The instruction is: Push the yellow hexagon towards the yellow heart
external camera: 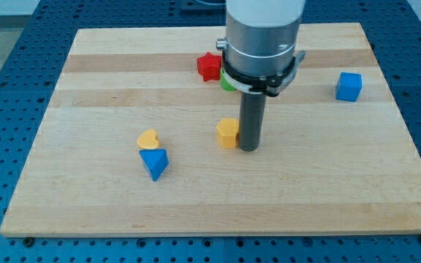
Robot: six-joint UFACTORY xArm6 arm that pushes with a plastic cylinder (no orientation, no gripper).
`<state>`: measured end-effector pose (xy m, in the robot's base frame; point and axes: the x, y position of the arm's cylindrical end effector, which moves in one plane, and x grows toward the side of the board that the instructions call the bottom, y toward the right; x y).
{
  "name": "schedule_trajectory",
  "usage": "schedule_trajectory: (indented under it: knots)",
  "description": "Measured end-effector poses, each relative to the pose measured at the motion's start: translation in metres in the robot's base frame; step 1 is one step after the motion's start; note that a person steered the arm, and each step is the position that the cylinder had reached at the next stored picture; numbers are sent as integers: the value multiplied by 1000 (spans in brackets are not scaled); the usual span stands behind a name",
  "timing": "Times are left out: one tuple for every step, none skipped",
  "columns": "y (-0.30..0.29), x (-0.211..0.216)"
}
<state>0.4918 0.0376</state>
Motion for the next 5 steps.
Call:
schedule_trajectory:
  knots:
    - [38, 0]
    - [49, -7]
    - [35, -21]
    - [20, -21]
    - [-1, -21]
